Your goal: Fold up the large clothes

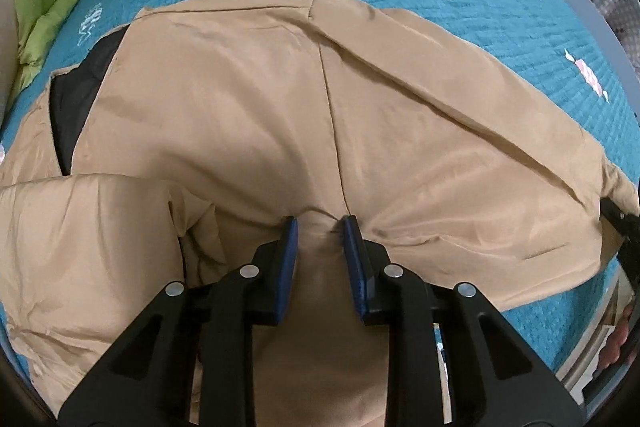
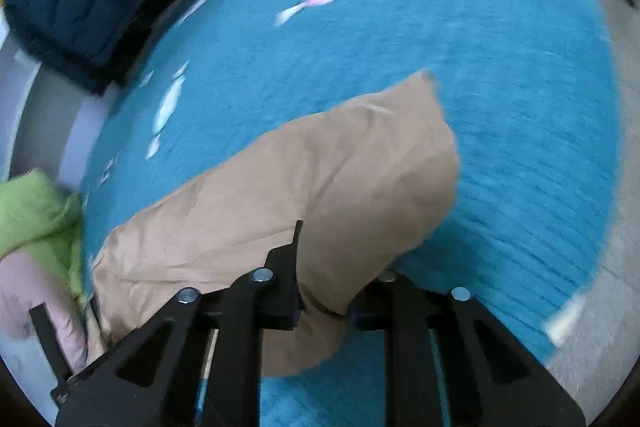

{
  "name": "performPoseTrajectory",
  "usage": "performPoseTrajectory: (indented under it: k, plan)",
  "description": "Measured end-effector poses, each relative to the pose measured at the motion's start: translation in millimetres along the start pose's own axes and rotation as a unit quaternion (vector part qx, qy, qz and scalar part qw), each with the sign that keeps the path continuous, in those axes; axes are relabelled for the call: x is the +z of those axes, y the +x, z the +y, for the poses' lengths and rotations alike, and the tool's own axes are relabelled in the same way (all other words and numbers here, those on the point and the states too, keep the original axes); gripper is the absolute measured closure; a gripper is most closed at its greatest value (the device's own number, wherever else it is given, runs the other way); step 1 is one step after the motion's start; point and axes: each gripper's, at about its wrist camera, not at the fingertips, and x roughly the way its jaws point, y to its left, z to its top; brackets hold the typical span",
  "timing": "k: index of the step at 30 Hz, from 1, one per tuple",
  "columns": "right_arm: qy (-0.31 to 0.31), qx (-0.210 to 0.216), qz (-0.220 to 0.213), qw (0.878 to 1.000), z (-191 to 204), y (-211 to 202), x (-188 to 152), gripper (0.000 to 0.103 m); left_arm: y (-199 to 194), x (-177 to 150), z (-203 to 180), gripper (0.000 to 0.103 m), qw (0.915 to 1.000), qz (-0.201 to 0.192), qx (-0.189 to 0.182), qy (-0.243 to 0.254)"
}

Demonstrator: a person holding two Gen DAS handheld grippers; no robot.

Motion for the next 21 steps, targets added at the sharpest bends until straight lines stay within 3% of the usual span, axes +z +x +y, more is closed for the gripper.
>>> performPoseTrajectory:
  k: [3,6,11,17,21]
  plan:
    - [-0.013,0.006,-0.019,1.0,14,-11,3,0.09,0,-1,0,0.079,0.9999,-0.008,0.005,0.008]
    - [-0.02,0.05,-0.059,0.997,33,-43,6,0.091,0,-1,3,0.079,0.9999,-0.008,0.001,0.009]
    - [-0.094,0.135,-0.106,0.981,107,-110,10,0.091,3,2,7,0.079,0.9999,-0.009,-0.004,0.003]
    - [-0.182,0.199,-0.105,0.957,205,-154,-3,0.091,-3,6,10,0.08,1.0,-0.006,0.002,0.006]
    - [-0.223,0.204,-0.1,0.948,252,-160,-24,0.091,-57,1,33,0.082,0.9992,-0.039,-0.012,0.001]
